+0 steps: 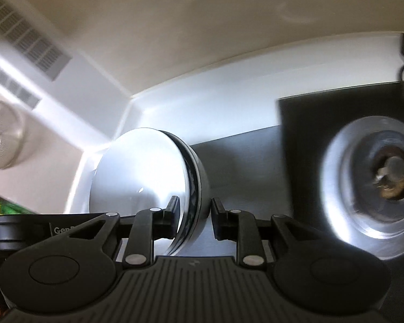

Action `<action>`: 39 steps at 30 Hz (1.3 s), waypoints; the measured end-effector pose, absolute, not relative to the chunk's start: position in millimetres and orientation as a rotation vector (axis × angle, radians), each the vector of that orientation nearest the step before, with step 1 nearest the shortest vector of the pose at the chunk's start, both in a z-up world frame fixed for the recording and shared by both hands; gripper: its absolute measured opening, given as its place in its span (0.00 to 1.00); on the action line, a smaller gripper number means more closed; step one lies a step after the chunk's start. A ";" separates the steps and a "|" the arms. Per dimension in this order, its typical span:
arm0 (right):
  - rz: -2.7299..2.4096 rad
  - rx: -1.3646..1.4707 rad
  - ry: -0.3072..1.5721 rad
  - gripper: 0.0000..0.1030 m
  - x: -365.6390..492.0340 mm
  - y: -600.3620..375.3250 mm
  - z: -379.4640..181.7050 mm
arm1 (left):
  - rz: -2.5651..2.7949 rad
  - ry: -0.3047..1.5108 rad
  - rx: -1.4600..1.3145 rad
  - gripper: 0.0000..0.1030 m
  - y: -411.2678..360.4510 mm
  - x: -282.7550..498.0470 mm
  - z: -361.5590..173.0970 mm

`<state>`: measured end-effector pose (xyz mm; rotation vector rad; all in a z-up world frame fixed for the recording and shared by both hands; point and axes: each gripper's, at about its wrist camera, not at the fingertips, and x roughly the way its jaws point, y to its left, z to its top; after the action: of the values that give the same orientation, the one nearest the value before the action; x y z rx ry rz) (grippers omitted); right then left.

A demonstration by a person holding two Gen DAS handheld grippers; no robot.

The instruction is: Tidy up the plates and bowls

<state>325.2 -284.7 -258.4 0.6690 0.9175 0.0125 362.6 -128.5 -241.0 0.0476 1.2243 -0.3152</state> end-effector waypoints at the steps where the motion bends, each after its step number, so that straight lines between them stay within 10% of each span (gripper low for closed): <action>1: 0.036 0.663 0.923 0.27 328.0 -274.8 -254.7 | -0.305 1.211 0.048 0.28 -117.7 361.2 -235.9; 21: 0.449 0.426 1.070 0.27 384.7 -41.3 -213.3 | 0.057 1.149 -0.117 0.28 120.0 347.3 -183.5; 39: 0.442 0.320 1.228 0.28 391.8 24.8 -292.7 | 0.046 1.359 -0.245 0.28 187.7 358.6 -285.2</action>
<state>391.8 24.8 -292.7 0.3195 1.2281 0.4417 358.6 187.7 -285.2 -0.2445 1.3591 0.0461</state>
